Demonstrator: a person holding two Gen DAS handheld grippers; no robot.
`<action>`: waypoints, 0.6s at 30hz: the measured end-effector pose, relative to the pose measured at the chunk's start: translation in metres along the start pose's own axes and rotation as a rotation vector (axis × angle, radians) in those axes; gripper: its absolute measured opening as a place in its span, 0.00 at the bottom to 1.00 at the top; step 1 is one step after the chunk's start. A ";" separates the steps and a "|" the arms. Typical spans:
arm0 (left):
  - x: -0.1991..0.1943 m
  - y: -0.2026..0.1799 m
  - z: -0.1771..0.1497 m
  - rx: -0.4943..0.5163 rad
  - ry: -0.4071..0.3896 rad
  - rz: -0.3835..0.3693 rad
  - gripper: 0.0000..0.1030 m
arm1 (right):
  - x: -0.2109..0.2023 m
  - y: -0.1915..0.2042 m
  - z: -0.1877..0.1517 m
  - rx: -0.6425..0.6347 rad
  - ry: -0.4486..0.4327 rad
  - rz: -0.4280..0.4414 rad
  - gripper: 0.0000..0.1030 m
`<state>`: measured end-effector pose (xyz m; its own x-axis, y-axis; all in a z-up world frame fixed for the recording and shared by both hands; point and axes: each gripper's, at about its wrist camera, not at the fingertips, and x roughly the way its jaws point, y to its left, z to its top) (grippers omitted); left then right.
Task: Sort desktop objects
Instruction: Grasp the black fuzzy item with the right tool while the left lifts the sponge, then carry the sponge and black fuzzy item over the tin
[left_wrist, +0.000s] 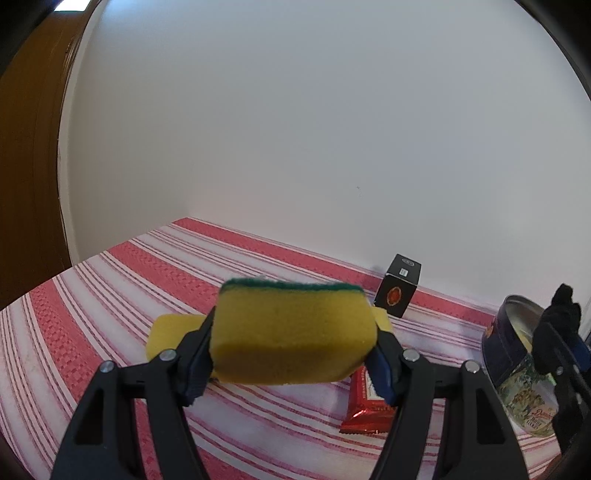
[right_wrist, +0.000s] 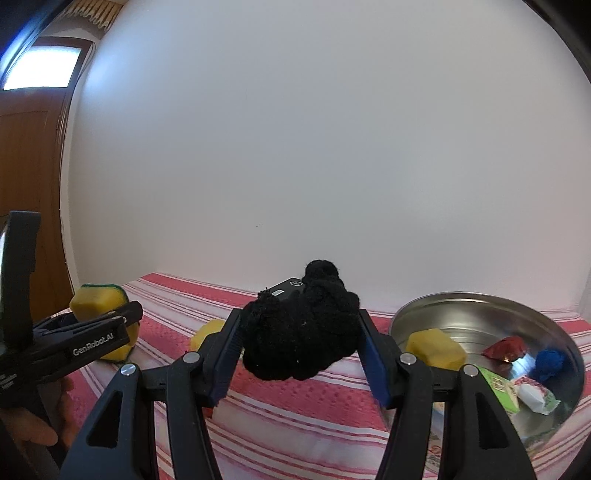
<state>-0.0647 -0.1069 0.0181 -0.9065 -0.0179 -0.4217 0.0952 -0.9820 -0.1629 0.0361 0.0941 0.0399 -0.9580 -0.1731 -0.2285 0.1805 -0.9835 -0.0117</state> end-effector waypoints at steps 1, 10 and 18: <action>0.000 -0.002 0.000 0.009 -0.001 0.000 0.68 | -0.003 -0.001 0.000 0.000 -0.002 -0.002 0.60; -0.005 -0.011 -0.002 0.040 -0.018 0.005 0.68 | -0.022 -0.006 0.003 -0.023 -0.044 -0.037 0.60; -0.006 -0.015 -0.003 0.057 -0.027 0.006 0.68 | -0.037 -0.012 0.004 -0.020 -0.066 -0.048 0.60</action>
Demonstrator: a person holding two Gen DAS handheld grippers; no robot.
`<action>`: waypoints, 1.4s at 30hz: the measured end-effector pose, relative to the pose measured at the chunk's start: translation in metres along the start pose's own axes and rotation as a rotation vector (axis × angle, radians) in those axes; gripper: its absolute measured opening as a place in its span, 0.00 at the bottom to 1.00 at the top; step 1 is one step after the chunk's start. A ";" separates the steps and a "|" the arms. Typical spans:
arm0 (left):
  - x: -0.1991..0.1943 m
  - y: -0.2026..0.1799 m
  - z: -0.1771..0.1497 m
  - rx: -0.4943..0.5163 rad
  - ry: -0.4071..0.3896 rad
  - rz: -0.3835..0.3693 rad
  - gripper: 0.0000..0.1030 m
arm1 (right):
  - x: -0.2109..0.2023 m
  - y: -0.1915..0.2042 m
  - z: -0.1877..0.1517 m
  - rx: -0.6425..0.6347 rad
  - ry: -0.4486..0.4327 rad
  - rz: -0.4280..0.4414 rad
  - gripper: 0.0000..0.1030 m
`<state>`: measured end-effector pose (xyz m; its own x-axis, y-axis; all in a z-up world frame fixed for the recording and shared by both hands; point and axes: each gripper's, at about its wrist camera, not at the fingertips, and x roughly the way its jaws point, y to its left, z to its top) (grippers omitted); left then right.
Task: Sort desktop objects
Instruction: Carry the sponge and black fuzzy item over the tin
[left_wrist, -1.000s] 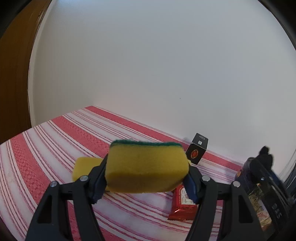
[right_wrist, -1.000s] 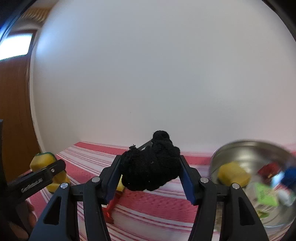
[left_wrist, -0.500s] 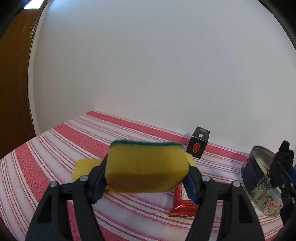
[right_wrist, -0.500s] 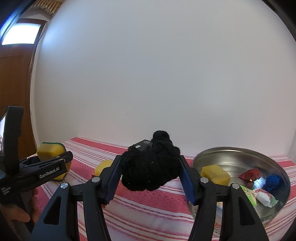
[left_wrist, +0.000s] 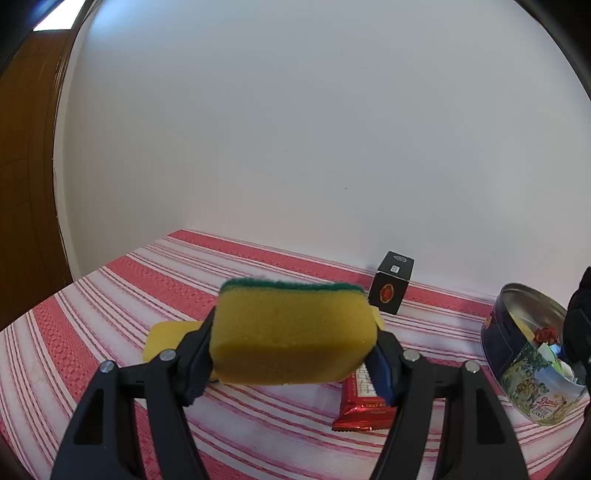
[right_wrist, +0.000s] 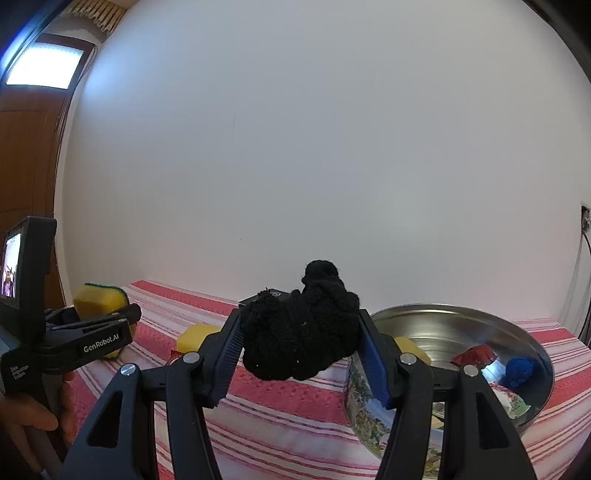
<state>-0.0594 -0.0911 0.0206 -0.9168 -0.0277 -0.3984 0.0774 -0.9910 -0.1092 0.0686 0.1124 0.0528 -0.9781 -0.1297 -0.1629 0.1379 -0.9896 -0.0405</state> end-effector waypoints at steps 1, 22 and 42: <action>0.000 0.000 0.000 0.000 -0.001 -0.001 0.68 | -0.006 0.000 -0.001 -0.003 -0.007 -0.002 0.60; -0.016 -0.043 -0.008 0.063 -0.021 -0.062 0.68 | -0.047 -0.026 0.000 -0.048 -0.057 -0.072 0.60; -0.034 -0.133 -0.013 0.140 -0.014 -0.215 0.68 | -0.081 -0.098 -0.004 -0.070 -0.062 -0.251 0.60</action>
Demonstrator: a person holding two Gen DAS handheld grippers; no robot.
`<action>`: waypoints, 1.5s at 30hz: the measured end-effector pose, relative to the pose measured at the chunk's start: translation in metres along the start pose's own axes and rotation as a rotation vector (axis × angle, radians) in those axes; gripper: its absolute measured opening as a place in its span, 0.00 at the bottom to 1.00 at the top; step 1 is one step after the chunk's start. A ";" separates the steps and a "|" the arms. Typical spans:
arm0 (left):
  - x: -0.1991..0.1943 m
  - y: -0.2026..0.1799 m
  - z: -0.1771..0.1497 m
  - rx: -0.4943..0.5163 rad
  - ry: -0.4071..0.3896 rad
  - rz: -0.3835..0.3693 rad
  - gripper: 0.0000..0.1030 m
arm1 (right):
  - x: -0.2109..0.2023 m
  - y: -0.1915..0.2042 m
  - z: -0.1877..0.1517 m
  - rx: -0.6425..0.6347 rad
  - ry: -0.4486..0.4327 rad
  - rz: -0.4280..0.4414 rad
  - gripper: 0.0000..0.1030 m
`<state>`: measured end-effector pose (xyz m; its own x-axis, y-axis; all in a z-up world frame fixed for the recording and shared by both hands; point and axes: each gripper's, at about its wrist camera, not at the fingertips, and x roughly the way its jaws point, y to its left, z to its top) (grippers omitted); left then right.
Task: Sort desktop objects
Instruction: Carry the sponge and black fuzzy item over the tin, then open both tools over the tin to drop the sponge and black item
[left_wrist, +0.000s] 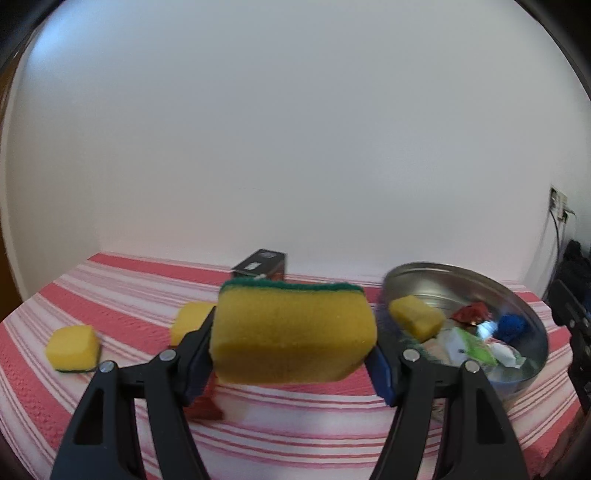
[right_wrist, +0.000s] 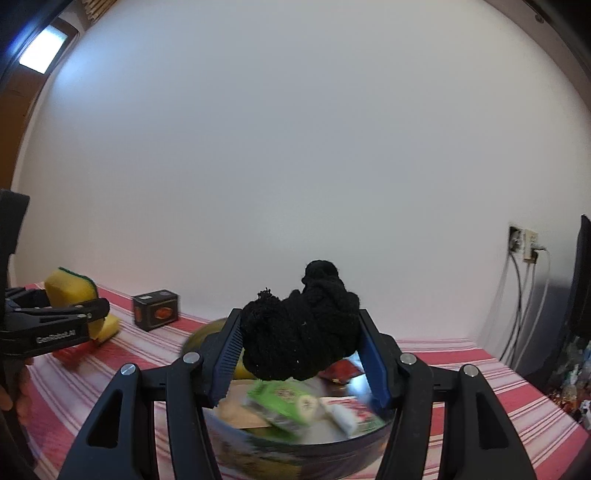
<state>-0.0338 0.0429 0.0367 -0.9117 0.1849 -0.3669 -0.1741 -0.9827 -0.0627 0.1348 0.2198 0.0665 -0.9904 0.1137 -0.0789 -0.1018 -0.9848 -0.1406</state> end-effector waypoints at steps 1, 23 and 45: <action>0.000 -0.006 0.001 0.007 0.000 -0.011 0.68 | 0.000 -0.004 0.000 -0.001 0.000 -0.012 0.60; 0.022 -0.120 0.012 0.085 0.043 -0.199 0.68 | 0.093 -0.129 -0.034 0.048 0.072 -0.193 0.60; 0.041 -0.171 0.001 0.217 0.068 -0.127 0.99 | 0.129 -0.134 -0.040 0.114 0.161 -0.007 0.75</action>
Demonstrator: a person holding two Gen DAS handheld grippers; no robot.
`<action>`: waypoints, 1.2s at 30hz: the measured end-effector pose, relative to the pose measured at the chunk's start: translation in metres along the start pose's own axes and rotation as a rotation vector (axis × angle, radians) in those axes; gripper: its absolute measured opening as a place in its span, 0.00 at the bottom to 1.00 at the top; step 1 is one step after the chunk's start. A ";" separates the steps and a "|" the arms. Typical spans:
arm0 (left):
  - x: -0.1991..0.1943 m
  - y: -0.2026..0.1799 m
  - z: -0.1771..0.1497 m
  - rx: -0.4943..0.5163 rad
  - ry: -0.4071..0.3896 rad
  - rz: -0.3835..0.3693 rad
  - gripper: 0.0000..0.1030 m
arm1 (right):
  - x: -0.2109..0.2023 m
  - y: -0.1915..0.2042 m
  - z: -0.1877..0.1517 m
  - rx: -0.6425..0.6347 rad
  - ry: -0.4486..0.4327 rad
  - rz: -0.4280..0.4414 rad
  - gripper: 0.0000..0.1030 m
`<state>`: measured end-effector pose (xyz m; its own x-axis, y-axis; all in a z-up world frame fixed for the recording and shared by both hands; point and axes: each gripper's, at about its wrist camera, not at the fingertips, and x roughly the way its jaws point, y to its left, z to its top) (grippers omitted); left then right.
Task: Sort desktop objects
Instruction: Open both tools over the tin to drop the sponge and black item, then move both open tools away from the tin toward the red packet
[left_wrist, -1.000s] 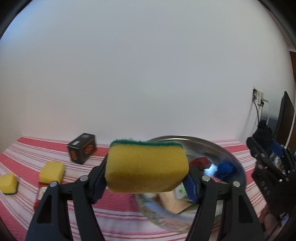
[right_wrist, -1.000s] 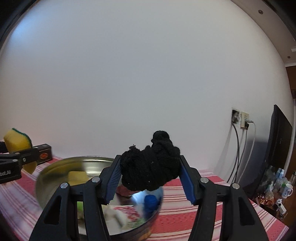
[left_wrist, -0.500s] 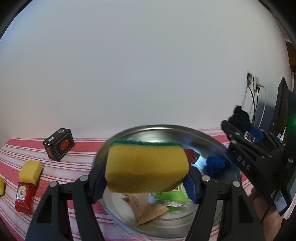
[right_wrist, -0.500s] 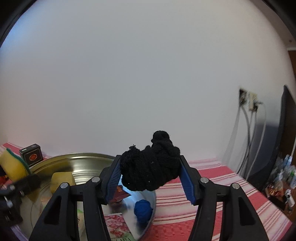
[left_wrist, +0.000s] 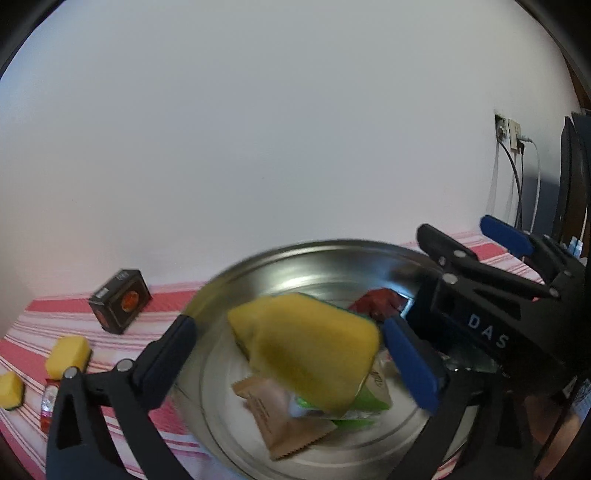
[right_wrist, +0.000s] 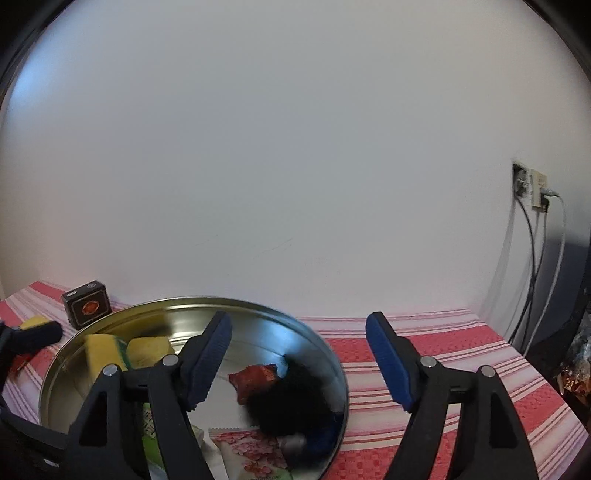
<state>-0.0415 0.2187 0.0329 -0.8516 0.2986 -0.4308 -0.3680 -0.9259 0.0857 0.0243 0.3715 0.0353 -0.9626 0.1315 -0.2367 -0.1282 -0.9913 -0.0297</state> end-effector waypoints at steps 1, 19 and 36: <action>-0.001 0.001 0.000 -0.001 -0.005 0.000 0.99 | -0.002 -0.001 0.000 0.005 -0.008 -0.002 0.75; -0.001 0.025 -0.008 -0.075 0.013 0.002 0.99 | -0.044 -0.007 -0.007 0.143 -0.097 -0.077 0.84; -0.010 0.049 -0.012 -0.128 0.004 0.029 0.99 | -0.077 -0.012 -0.012 0.263 -0.123 -0.138 0.84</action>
<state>-0.0463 0.1674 0.0305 -0.8597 0.2702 -0.4334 -0.2920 -0.9563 -0.0170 0.1033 0.3735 0.0424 -0.9513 0.2801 -0.1287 -0.3017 -0.9317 0.2023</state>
